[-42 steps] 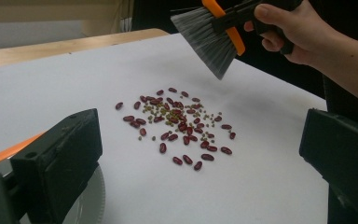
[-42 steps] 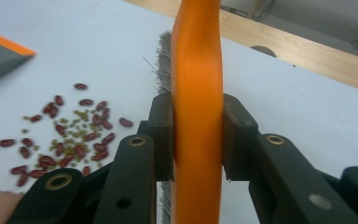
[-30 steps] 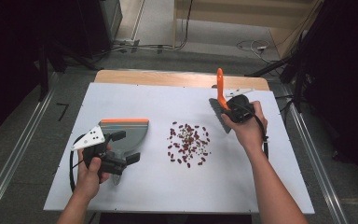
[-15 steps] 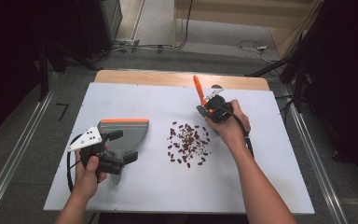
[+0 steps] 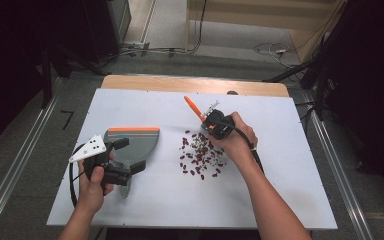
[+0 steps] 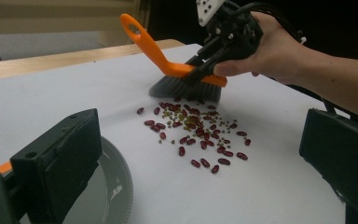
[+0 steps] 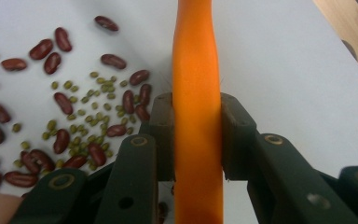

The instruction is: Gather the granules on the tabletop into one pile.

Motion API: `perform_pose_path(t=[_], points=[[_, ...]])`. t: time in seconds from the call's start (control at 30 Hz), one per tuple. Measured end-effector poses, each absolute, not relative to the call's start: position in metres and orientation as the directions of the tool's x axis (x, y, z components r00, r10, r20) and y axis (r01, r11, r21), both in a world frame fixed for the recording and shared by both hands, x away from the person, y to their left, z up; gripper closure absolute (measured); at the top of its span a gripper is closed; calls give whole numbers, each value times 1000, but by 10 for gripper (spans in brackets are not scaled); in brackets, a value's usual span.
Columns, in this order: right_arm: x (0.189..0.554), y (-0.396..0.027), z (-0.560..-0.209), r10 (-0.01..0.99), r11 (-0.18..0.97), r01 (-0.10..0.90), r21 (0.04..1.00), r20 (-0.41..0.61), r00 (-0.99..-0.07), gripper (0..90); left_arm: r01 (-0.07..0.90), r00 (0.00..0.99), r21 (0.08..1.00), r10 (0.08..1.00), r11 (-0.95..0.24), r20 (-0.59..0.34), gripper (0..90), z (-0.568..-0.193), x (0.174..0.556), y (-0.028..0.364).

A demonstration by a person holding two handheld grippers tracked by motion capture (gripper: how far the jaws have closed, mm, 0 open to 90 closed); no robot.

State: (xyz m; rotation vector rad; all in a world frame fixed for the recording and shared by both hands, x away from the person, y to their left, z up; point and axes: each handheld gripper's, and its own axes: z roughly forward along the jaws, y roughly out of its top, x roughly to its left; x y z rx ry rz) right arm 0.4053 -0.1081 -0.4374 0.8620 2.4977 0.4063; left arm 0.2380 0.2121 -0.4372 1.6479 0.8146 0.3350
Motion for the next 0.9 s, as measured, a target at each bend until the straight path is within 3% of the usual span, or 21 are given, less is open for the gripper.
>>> perform_pose_path(t=[0.27,0.47,0.6,0.73,0.83,0.9], points=[[392,-107,-435,578,804,446,393,-344,-740,691,322,701,946,682,-41,-209,0,-437,237,214],[391,-120,-419,621,758,447,475,-313,-719,691,322,696,946,687,-37,-209,0,-437,237,215],[377,-126,-398,623,709,448,544,-187,-760,690,325,687,945,694,-26,-217,0,-437,238,218],[369,-123,-394,566,731,428,532,-121,-816,690,325,681,945,699,-21,-219,0,-437,238,219],[356,-114,-395,540,703,477,528,40,-841,690,325,677,946,704,-24,-214,0,-436,237,220],[354,-112,-396,524,706,476,525,66,-849,690,324,677,946,704,-23,-215,0,-436,237,219]])
